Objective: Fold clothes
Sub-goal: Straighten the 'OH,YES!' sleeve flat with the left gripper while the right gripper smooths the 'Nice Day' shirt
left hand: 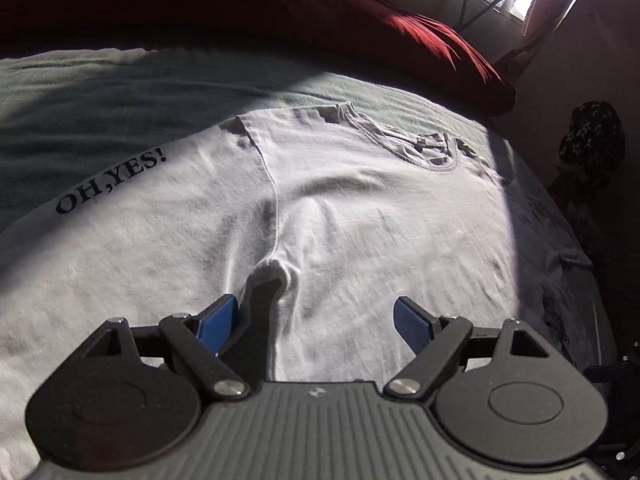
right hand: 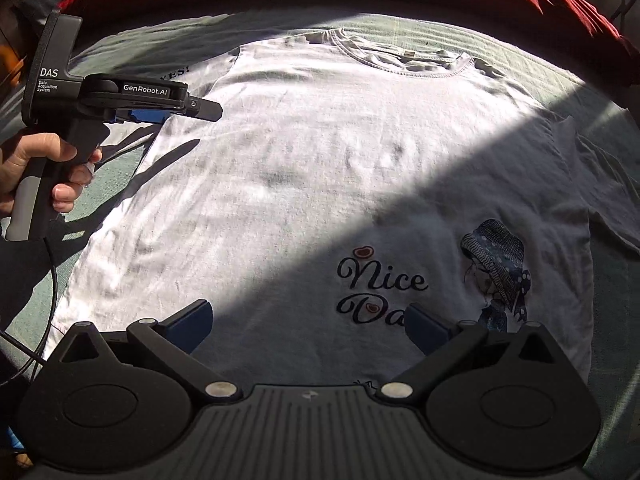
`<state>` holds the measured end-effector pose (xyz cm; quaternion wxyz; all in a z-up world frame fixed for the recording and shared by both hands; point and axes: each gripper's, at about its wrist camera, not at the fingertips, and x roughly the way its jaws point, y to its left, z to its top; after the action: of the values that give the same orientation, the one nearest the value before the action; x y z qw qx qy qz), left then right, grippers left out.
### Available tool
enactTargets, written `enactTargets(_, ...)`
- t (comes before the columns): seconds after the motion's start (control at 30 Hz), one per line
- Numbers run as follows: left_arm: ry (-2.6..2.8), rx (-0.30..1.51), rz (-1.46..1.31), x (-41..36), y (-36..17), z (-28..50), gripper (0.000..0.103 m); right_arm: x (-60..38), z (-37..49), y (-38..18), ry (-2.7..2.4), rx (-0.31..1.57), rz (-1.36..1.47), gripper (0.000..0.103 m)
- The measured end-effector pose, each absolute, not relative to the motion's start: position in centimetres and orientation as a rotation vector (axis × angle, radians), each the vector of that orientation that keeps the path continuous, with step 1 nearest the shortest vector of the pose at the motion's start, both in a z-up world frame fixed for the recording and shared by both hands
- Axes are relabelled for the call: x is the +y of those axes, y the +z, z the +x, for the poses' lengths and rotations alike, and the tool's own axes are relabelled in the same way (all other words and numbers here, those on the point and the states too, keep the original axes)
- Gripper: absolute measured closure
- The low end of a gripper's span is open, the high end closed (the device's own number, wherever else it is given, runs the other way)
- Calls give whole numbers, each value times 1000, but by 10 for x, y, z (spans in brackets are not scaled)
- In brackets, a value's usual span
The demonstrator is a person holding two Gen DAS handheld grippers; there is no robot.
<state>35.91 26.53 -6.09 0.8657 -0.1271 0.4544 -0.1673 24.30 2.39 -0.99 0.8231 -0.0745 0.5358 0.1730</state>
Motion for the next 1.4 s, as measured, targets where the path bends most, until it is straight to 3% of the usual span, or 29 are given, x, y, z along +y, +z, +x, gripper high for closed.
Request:
enactTargets(0.2,-293,873,-370,308,-36,367,19,25,246,-7,334,1139,-167,0)
enactTargets(0.43,-134,866,-583,365,-55,369,19,54,251,7,367,1127,-170,0)
enactTargets(0.93,337,856,-663,500,-56,224,18,114,247,11,527,1135,-254,0)
enactTargets(1.2,243,796,-560,424,-16,237,18,96,239,9,616,1103,-235,0)
enactTargets(1.4,-16,798,-479,288,6,276,18,37,234,4,614,1083,-197,0)
